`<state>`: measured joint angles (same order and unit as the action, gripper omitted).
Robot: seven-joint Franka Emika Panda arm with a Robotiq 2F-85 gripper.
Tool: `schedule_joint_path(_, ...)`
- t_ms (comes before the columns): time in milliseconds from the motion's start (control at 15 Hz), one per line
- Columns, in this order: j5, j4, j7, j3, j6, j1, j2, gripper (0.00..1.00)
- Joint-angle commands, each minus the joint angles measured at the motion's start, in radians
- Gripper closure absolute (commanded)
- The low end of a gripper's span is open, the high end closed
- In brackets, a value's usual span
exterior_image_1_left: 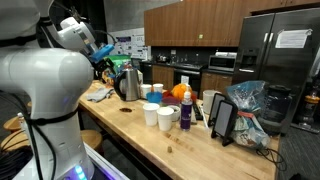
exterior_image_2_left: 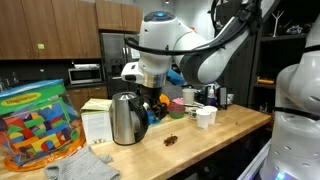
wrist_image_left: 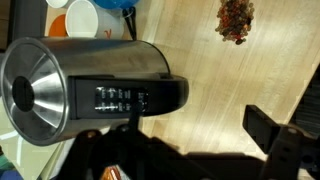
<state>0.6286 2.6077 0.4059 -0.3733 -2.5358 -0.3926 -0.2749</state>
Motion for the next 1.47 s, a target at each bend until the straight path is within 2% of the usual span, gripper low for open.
schedule_joint_path(0,0.055,-0.012,-0.05,-0.012,0.017,0.018,0.015,0.0)
schedule_joint_path(1400,0.176,-0.041,-0.143,-0.015,0.07,0.013,0.07,0.0)
